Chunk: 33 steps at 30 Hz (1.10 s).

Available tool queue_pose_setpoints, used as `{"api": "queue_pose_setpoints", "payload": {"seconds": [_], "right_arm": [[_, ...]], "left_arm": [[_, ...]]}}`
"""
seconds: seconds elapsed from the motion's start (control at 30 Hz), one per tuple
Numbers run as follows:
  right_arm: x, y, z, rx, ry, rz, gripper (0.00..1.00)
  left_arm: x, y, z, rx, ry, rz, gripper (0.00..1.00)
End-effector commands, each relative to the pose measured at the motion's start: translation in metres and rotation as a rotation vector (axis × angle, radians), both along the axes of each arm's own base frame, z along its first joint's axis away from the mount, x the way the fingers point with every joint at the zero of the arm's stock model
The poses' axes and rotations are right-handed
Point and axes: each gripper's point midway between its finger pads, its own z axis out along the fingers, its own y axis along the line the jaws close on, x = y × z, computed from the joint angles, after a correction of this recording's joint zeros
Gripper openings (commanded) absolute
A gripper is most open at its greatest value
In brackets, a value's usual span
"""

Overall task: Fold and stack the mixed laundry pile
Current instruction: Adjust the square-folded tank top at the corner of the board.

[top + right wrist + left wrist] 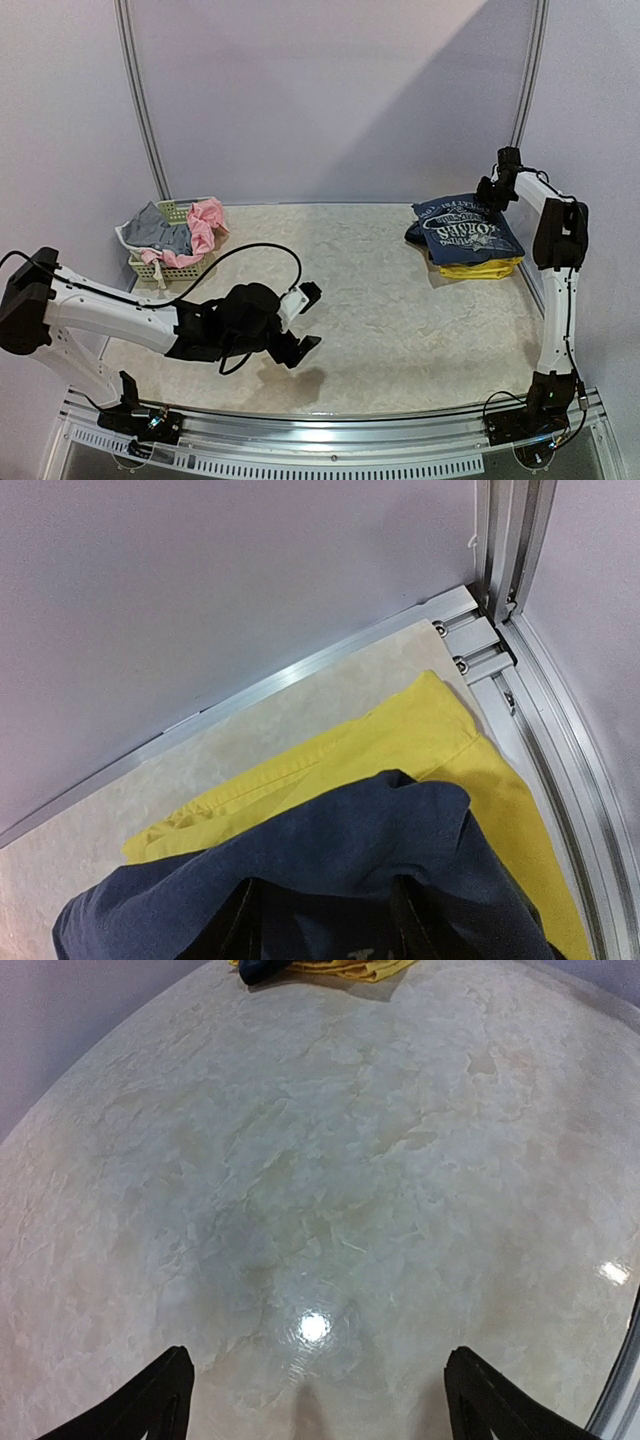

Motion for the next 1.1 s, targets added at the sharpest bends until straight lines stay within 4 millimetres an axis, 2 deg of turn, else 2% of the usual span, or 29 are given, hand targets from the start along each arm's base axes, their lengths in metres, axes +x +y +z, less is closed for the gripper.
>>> {"api": "queue_pose_setpoints", "payload": {"seconds": [0.0, 0.17, 0.33, 0.47, 0.73, 1.07], "right_arm": [[0.006, -0.011, -0.024, 0.021, 0.023, -0.043, 0.46], [0.007, -0.020, -0.038, 0.044, 0.036, -0.074, 0.47], [0.006, -0.015, -0.033, 0.065, 0.033, -0.050, 0.49], [0.005, -0.009, -0.011, 0.062, 0.002, -0.016, 0.51], [-0.003, 0.016, 0.060, 0.001, -0.147, 0.041, 0.58], [-0.012, 0.049, 0.108, -0.057, -0.243, 0.087, 0.65]], "left_arm": [[0.008, 0.002, -0.003, 0.019, 0.010, 0.022, 0.89], [0.008, 0.001, -0.003, 0.019, 0.011, 0.022, 0.89], [0.009, 0.004, 0.003, 0.010, 0.006, 0.036, 0.89], [0.010, 0.009, 0.008, 0.003, 0.002, 0.058, 0.89], [0.014, 0.018, 0.013, 0.001, -0.014, 0.104, 0.89], [0.015, 0.028, 0.016, -0.001, -0.022, 0.138, 0.89]]}}
